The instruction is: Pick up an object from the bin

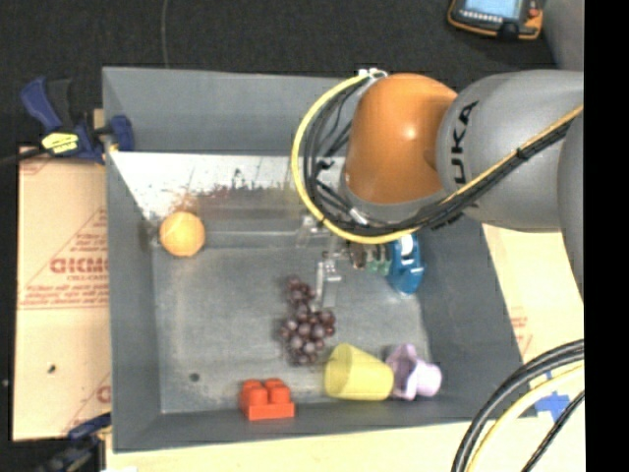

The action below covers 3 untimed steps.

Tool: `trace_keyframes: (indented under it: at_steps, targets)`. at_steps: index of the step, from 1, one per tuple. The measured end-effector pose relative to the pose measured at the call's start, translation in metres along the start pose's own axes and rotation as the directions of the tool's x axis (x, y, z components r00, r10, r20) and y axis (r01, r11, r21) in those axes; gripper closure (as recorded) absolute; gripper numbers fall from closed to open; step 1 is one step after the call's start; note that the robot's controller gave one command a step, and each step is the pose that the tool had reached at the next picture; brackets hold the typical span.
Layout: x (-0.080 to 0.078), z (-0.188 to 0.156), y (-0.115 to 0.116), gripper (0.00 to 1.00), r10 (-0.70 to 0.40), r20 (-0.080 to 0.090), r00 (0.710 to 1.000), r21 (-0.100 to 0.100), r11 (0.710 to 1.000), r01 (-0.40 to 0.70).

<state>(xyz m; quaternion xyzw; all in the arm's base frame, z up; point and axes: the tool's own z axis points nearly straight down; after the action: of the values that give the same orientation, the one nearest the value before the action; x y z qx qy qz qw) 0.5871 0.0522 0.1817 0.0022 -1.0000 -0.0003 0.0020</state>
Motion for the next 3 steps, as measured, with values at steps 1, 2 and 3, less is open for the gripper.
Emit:
trace_keyframes:
  at_steps: [1, 2, 3]
  targets:
    - [-0.002, -0.004, 0.0, 0.0, 0.002, 0.008, 1.0, -0.001, 1.0, -0.002]
    - [0.014, 0.089, -0.026, 0.0, -0.267, 0.01, 0.964, 0.003, 0.964, 0.267]
    - [0.019, 0.044, -0.027, 0.0, -0.323, 0.016, 0.946, 0.005, 0.946, 0.323]
